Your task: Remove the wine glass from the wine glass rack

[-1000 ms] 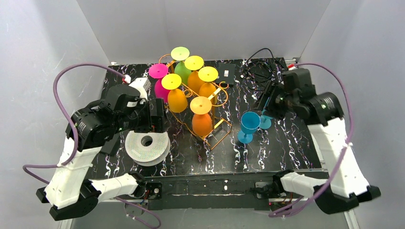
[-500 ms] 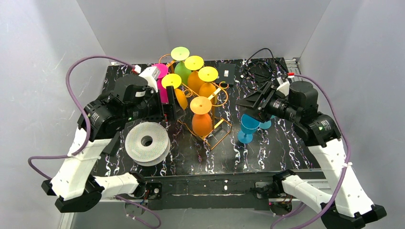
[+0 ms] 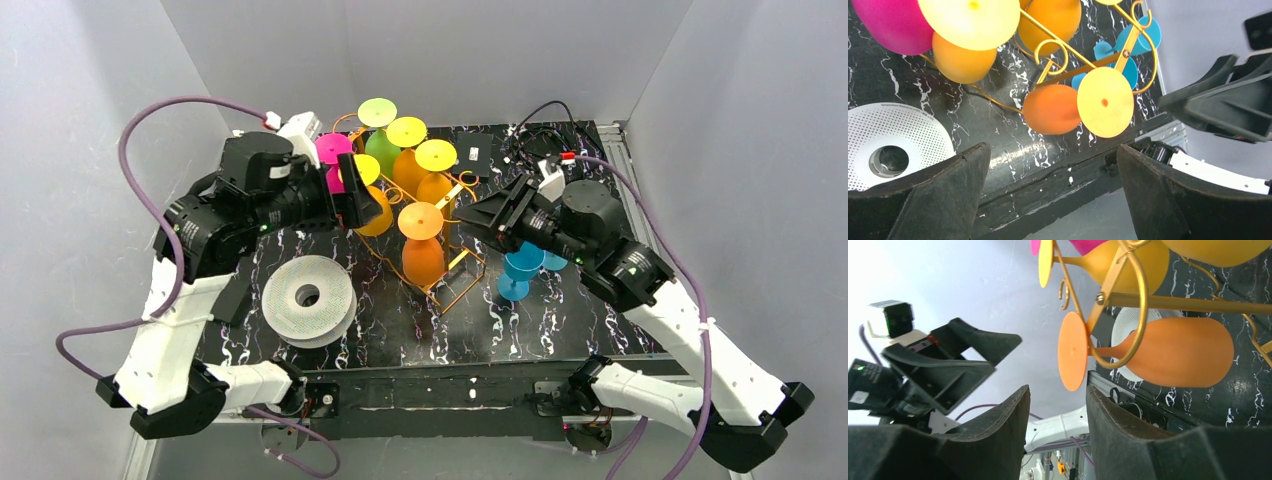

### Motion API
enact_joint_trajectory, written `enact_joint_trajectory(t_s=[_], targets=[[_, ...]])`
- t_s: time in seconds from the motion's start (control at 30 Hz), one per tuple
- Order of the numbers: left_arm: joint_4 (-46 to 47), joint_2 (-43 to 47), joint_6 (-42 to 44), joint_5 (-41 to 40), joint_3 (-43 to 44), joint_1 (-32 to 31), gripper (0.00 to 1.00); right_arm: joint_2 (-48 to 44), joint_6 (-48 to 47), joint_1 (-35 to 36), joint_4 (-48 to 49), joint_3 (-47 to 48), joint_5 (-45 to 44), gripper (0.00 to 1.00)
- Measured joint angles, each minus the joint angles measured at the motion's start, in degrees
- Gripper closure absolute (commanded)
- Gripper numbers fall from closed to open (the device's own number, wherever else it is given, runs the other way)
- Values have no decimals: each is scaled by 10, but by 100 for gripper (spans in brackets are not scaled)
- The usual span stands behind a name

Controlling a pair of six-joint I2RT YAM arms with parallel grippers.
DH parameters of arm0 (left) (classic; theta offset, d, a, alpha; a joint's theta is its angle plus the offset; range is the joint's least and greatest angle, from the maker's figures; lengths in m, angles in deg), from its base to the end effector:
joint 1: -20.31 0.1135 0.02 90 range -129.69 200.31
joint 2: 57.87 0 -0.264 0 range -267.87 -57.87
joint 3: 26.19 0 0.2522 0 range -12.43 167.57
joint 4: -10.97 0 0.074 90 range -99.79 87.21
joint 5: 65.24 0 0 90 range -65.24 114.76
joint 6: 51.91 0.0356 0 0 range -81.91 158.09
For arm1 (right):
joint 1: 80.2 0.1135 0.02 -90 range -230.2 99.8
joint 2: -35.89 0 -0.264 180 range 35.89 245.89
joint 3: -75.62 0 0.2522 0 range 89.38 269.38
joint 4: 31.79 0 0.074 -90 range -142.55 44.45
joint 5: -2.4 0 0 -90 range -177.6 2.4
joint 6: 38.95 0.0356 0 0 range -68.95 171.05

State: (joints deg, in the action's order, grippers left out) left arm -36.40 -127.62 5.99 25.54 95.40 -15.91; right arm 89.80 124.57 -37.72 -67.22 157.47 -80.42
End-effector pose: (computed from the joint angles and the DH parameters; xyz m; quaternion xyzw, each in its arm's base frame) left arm 0.1560 -0.1149 0.5680 0.0294 0.6784 -0.4160 0.6049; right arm 0.1413 0.1354 0.4308 0.1610 0.7340 0.5831 0.3088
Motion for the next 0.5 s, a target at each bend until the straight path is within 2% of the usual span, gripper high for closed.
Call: enact_joint_trajectory(t_s=[0.27, 0.5], targets=[[-9, -6, 3, 46, 30, 88, 2, 21, 25, 31, 39, -24, -45, 51], [-13, -28, 8, 87, 37, 116, 2, 23, 42, 60, 57, -36, -82, 52]])
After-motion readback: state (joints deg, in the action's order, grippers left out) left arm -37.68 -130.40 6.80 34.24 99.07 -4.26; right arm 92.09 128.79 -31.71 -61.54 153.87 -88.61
